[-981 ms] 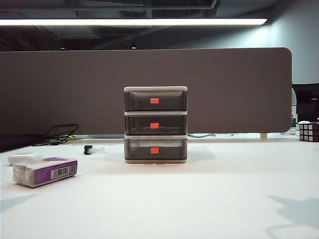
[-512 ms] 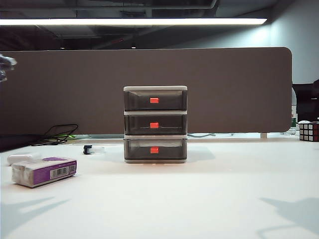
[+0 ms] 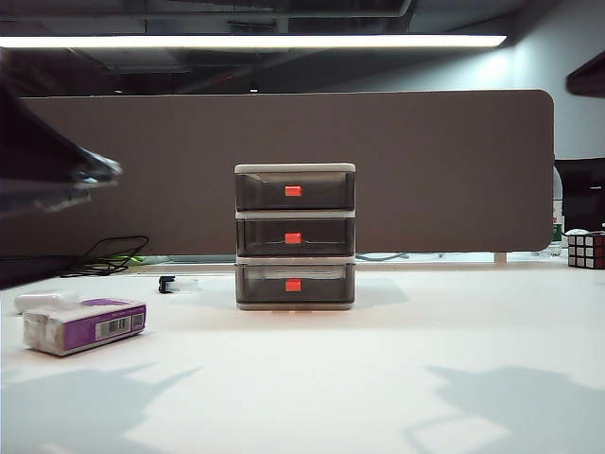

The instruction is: Open the second layer of the drawer on the table, pick up a pack of napkins on the table and put it in, and finally close the drawer.

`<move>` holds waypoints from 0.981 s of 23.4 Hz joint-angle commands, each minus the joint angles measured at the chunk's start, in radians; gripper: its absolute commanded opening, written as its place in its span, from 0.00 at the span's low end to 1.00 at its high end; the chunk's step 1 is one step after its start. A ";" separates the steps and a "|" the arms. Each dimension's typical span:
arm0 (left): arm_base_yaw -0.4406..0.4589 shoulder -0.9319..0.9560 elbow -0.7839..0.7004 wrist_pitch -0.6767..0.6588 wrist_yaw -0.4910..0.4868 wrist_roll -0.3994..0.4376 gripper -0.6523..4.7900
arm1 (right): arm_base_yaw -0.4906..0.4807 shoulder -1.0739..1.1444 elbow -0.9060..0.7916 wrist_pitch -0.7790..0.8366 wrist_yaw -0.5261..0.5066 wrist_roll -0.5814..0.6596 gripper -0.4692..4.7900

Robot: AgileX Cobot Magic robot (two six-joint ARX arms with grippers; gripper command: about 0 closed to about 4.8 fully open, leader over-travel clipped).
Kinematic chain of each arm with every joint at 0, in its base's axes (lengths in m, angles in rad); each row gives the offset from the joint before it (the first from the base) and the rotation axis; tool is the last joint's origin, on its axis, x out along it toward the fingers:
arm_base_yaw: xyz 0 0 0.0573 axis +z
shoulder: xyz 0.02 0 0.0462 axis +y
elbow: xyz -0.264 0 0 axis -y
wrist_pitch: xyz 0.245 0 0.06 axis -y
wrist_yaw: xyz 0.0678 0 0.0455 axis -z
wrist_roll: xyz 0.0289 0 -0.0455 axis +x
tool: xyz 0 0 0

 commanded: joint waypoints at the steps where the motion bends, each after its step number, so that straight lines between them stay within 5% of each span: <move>1: -0.001 0.246 0.038 0.232 -0.010 0.010 0.49 | 0.060 0.146 0.059 0.092 0.031 -0.043 0.08; 3: -0.002 0.418 0.090 0.326 -0.002 0.010 0.59 | 0.092 0.261 0.094 0.171 0.031 -0.046 0.08; 8: -0.002 0.766 0.263 0.493 0.065 0.008 0.59 | 0.110 0.538 0.217 0.234 0.010 -0.058 0.08; 14: -0.002 0.827 0.382 0.492 0.052 0.006 0.56 | 0.114 0.776 0.364 0.240 -0.050 -0.116 0.08; 23: -0.095 0.961 0.511 0.444 -0.268 0.067 0.56 | 0.114 0.961 0.497 0.261 -0.107 -0.163 0.08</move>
